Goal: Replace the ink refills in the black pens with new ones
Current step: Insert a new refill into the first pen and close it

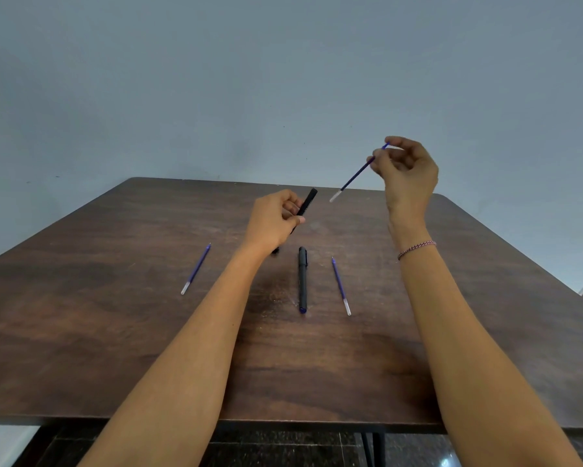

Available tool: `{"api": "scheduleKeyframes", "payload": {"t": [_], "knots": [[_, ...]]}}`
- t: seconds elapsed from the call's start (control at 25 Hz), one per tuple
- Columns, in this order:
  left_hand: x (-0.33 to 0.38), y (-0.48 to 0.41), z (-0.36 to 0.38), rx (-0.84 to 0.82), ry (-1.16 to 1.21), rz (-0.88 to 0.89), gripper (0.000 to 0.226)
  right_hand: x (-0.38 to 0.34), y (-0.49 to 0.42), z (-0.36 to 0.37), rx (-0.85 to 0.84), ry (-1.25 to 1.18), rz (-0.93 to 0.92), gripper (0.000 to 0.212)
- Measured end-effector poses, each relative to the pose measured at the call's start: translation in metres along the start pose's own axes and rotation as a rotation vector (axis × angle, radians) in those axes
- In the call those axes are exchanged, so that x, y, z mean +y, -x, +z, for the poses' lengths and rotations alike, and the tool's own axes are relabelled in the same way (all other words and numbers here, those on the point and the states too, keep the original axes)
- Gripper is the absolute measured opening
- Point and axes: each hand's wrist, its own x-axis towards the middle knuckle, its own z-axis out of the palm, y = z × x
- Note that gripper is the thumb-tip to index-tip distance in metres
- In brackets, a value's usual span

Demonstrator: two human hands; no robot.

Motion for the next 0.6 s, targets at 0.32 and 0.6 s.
{"api": "scheduleKeyframes", "payload": {"t": [0.32,0.6], "knots": [[-0.002,-0.0012,0.0003,-0.003,-0.063,0.031,0.02,-0.0055,-0.0029,0.0022,0.044,-0.281,0.121,0.018],[-0.0012,-0.0006,0.0,0.004,-0.061,0.046,0.02,-0.0054,0.0027,0.006,-0.003,-0.246,0.119,0.019]]}}
